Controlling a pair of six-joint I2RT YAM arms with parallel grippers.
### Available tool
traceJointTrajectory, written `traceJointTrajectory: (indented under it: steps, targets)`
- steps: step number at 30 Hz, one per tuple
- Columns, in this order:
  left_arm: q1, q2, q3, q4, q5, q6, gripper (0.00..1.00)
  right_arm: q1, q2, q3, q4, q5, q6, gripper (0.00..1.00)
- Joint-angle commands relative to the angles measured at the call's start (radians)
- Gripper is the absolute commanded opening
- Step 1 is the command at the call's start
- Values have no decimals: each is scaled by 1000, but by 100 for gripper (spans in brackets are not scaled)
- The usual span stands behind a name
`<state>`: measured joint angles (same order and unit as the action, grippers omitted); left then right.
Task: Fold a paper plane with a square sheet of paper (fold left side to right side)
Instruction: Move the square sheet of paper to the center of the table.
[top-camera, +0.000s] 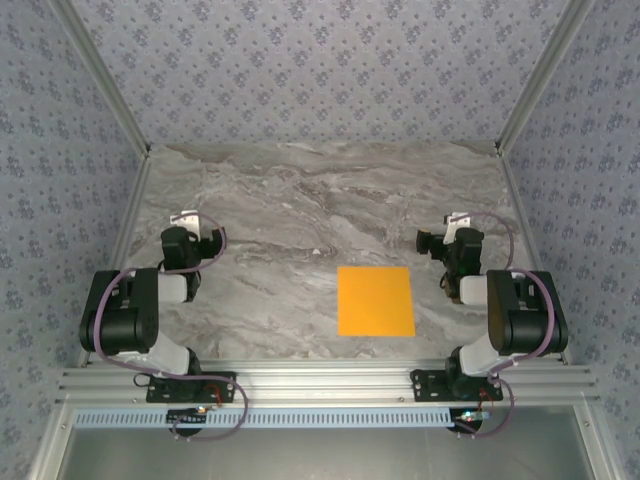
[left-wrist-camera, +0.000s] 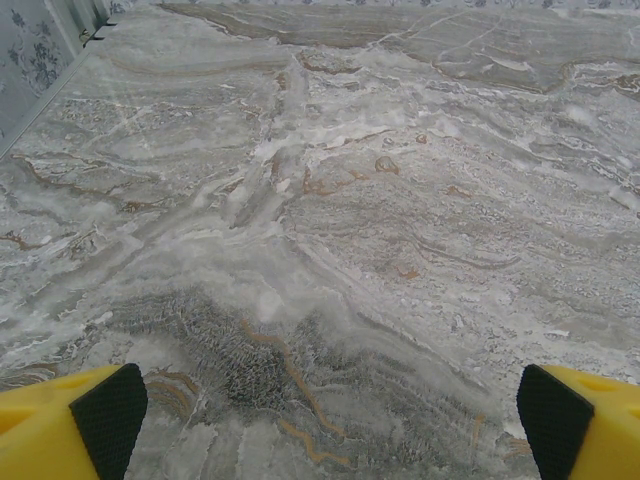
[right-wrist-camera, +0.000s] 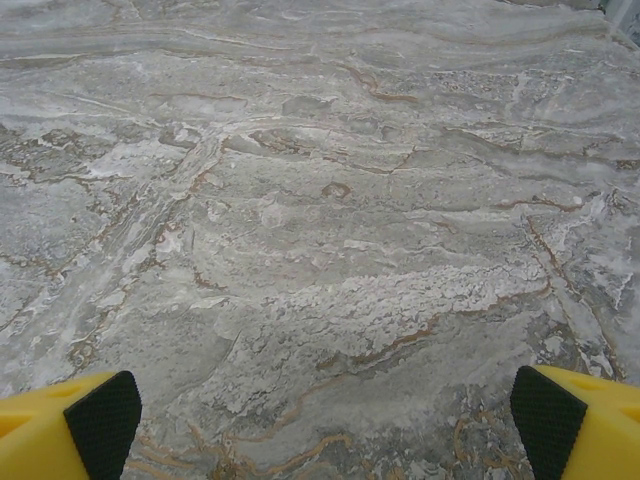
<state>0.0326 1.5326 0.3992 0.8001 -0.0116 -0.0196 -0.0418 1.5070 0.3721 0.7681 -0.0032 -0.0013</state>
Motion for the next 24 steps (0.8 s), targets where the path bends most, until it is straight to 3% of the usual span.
traceJointTrajectory:
  steps: [1, 5, 7, 13, 18, 24]
  targets:
    - [2, -115, -13, -42, -11, -19, 98, -7, -138, 42, -138, 35, 15, 100]
    - [-41, -356, 60, -390, 2, -103, 98, 13, -376, 105, -466, 28, 83, 100]
    - [-133, -453, 111, -542, 3, -144, 98, 49, -487, 118, -594, 41, 132, 100]
    - [-451, -619, 167, -672, -91, -175, 98, 167, -737, 143, -877, 89, 217, 100]
    - [-655, -519, 219, -728, -47, -229, 98, 242, -846, 175, -1060, 140, 273, 100]
    - [-931, -177, 389, -733, -60, -281, 98, 314, -853, 263, -1229, 239, 287, 100]
